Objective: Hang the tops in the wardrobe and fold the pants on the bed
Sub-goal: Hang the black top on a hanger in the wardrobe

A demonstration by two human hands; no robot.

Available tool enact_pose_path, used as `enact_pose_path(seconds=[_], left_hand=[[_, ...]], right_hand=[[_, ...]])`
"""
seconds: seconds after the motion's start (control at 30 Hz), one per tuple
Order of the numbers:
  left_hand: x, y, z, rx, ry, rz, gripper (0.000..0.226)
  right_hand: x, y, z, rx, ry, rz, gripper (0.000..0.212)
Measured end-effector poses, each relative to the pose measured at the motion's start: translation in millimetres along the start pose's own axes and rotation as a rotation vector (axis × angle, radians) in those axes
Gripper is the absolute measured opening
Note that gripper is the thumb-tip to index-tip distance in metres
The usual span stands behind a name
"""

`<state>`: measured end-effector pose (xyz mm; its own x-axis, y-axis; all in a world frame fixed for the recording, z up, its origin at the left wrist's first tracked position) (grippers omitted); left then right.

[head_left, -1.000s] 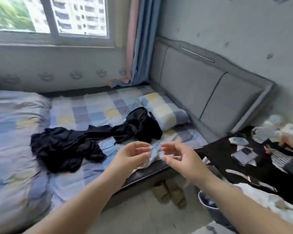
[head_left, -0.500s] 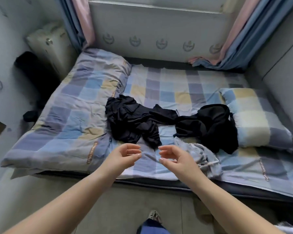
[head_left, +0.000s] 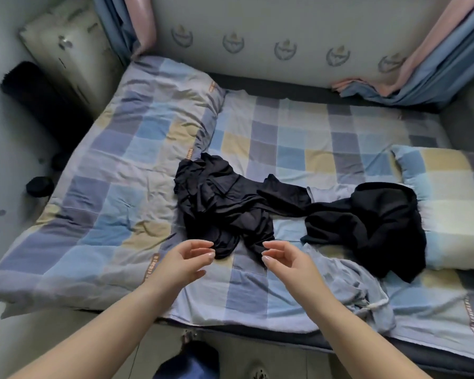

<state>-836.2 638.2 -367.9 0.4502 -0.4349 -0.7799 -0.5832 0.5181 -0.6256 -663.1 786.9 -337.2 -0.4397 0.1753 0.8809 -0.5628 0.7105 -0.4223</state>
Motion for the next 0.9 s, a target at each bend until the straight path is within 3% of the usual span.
enact_pose_path(seconds=[0.27,0.5,0.63,0.77,0.9], left_hand=[[-28.4,155.3,-26.9,-0.021,0.060,-0.078,0.016],[-28.4,290.9,-52.6,-0.120,0.187,-0.047,0.015],[5.0,355.1,-49.2,-0.151,0.340,0.003,0.015],[36.8,408.0,-40.8,-0.155,0.453,0.046,0.030],[53.6,456.6,-38.1,-0.199,0.497,0.087,0.068]], right_hand=[[-16.7,132.8,45.1,-0.103,0.004,0.066,0.023],[-54.8,289.6,105.3,-0.041,-0.128,0.056,0.019],[-94.1,366.3,130.6,0.026,-0.394,0.004,0.041],[-127.5,417.3,146.8,0.111,-0.647,-0.047,0.052],[-160.5,451.4,164.2,0.192,-0.801,-0.047,0.056]])
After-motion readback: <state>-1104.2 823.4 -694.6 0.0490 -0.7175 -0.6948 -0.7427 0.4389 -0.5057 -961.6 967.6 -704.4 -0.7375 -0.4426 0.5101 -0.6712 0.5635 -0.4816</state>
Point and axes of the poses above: each hand's wrist, its own y-axis towards the middle knuckle, its own z-axis out of the palm, x = y × z, the point moved 7 cm from there along y, towards the middle knuckle, and after that the axes turned 7 degrees about -x, right-handed, at the moved point
